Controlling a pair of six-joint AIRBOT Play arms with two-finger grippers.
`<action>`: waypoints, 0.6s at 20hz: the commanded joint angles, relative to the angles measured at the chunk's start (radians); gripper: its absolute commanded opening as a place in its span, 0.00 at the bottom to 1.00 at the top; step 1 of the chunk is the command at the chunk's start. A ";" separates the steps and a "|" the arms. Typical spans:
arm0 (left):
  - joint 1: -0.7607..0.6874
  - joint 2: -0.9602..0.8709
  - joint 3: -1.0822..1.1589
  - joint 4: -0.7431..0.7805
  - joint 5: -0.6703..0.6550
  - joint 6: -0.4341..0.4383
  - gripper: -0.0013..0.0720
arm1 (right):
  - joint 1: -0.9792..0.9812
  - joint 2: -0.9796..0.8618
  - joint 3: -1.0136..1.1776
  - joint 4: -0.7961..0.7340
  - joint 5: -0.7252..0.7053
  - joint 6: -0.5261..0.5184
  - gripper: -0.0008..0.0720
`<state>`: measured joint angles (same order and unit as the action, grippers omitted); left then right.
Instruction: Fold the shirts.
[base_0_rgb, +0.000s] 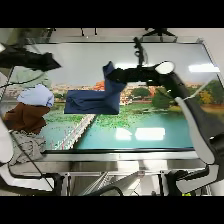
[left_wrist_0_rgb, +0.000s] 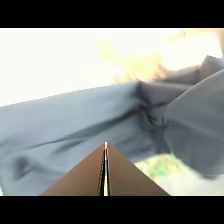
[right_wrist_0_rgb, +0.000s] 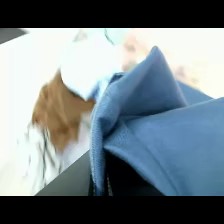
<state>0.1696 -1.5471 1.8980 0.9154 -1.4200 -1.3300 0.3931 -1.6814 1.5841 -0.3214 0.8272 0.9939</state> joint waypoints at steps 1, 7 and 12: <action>0.164 0.168 -0.114 -0.002 0.006 0.011 0.03 | 0.217 -0.153 0.004 0.172 -0.455 -0.111 0.05; 0.209 0.270 -0.325 -0.002 0.062 0.100 0.03 | 0.344 -0.357 0.128 0.235 -0.476 -0.258 0.86; 0.201 0.271 -0.369 -0.002 0.055 0.108 0.03 | 0.128 -0.223 0.128 -0.151 -0.137 0.027 0.69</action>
<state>0.3679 -1.2854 1.5574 0.9123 -1.3663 -1.2373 0.6182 -1.9545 1.7046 -0.2470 0.5095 0.8394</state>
